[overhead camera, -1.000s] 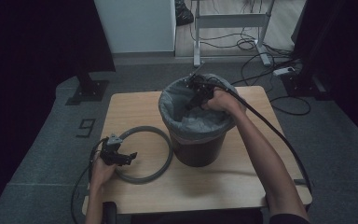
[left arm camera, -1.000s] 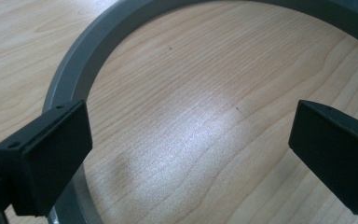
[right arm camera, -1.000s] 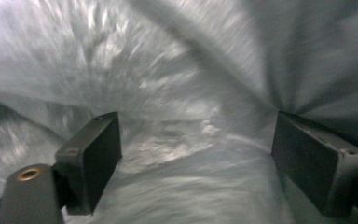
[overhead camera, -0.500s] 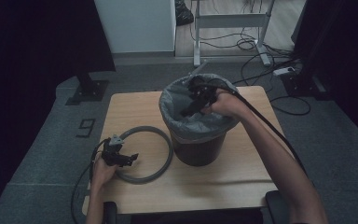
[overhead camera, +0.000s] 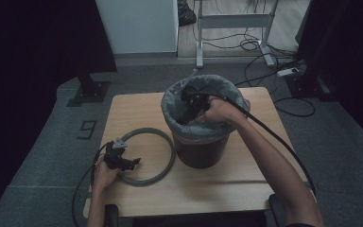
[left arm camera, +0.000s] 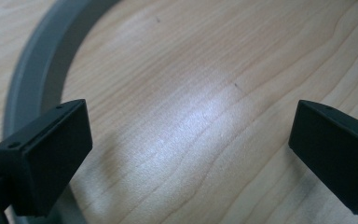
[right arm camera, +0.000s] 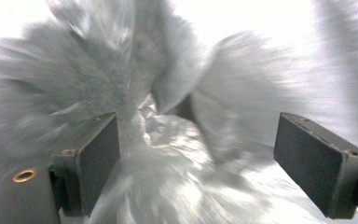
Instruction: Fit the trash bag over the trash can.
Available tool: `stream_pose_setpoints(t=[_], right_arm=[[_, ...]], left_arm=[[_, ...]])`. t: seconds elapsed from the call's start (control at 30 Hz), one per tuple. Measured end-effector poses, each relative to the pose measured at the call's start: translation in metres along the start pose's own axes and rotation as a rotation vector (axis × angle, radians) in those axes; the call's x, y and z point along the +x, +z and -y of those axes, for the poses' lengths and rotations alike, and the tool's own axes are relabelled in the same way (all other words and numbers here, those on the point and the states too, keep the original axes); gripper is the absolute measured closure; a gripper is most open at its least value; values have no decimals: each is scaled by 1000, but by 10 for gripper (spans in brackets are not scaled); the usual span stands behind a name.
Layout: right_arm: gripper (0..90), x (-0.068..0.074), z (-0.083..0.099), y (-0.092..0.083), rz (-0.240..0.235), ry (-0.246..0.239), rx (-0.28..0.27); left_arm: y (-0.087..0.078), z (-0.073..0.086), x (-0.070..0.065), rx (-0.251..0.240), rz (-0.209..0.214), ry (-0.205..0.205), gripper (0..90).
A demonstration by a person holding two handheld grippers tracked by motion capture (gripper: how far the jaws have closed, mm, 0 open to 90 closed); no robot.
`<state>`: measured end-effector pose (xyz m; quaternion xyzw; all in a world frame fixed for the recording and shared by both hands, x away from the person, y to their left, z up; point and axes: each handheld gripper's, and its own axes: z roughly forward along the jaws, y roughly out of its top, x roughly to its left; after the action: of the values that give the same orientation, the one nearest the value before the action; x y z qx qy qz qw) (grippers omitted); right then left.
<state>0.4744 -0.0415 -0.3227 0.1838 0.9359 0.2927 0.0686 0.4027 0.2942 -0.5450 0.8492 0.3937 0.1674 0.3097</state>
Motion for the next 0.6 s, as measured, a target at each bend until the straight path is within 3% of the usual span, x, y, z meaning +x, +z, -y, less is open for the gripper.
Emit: stream_pose_setpoints(t=[0.13, 0.27, 0.6], right_arm=[[140, -14, 4, -41, 41, 39, -65], [139, -30, 18, -73, 99, 70, -93], [136, -52, 64, -116, 194, 157, -132]], left_arm=[[3, 0, -2, 14, -3, 14, 0], [4, 2, -1, 8, -7, -7, 0], [4, 5, 2, 2, -6, -58, 0]])
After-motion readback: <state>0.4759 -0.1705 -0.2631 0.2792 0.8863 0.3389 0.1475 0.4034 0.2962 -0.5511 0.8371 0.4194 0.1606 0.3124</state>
